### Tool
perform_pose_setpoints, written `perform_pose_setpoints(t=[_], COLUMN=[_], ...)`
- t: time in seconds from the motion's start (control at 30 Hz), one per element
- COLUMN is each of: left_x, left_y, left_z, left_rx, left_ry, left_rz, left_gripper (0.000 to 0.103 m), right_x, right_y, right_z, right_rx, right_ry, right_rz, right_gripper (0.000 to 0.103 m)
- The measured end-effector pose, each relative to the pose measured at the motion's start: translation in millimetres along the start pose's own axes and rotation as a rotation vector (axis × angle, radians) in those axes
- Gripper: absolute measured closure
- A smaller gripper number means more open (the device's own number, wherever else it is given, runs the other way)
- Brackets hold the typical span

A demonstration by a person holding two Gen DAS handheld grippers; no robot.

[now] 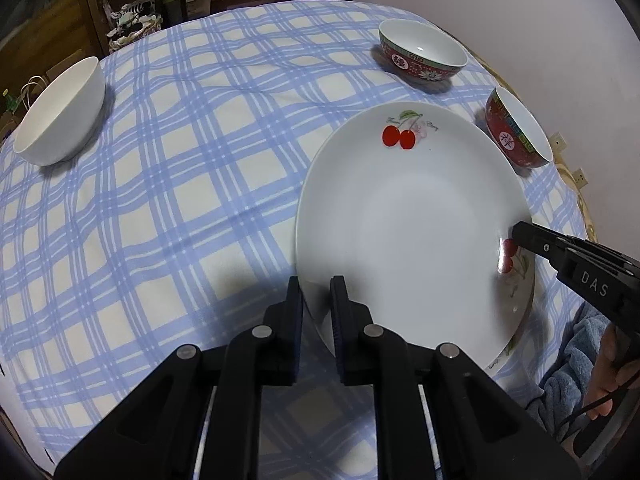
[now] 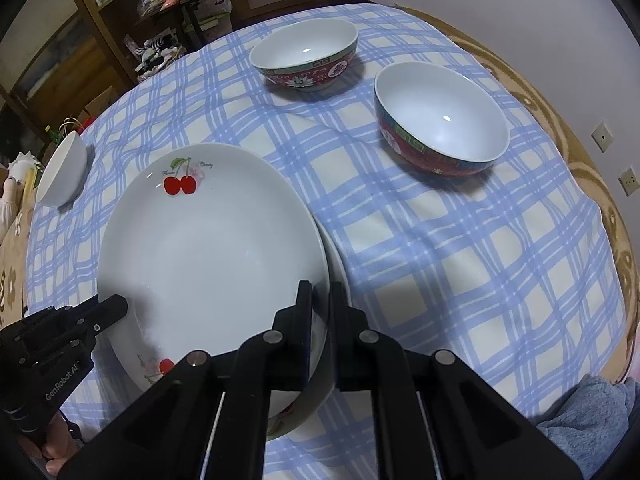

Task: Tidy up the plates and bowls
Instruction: 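Lower the cherry plate onto the plate stack and open both tools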

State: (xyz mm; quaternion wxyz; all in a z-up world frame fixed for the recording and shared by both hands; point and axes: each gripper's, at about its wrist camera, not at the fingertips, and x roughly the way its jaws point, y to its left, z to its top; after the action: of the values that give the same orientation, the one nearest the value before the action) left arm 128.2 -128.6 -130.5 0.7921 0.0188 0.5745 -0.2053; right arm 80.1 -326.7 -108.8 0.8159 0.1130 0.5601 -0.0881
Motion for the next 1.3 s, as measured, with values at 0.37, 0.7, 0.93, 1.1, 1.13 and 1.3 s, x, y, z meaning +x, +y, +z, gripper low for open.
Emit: perform_pose_setpoints(t=[0.37, 0.7, 0.93, 1.1, 1.13, 1.3], left_x=[0.3, 0.7, -0.3, 0.0, 0.4, 1.5], left_y=[-3.7, -3.9, -5.2, -4.1, -4.1, -3.9], left_z=[1.1, 0.6, -0.4, -2.0, -1.8, -2.0], left_rx=[0.021, 0.038, 0.039, 0.041, 0.042, 0.041], left_ry=[0.010, 0.006, 0.014, 0.033, 0.036, 0.054], left_rz=[0.024, 0.027, 0.032, 0.027, 0.026, 0.019], left_gripper=[0.088, 0.088, 0.087, 0.087, 0.087, 0.087], right_x=[1.4, 2.8, 3.3, 3.7, 3.5, 1.6], right_y=[0.7, -1.0, -2.2, -6.6, -7.6, -6.3], right_z=[1.1, 2.3, 3.5, 3.5, 3.4, 2.8], right_rx=[0.004, 0.015, 0.021, 0.044, 0.050, 0.037], right_ry=[0.004, 0.007, 0.012, 0.027, 0.027, 0.027], right_rz=[0.004, 0.012, 0.020, 0.053, 0.057, 0.047], right_gripper=[0.094, 0.094, 0.092, 0.091, 0.091, 0.091])
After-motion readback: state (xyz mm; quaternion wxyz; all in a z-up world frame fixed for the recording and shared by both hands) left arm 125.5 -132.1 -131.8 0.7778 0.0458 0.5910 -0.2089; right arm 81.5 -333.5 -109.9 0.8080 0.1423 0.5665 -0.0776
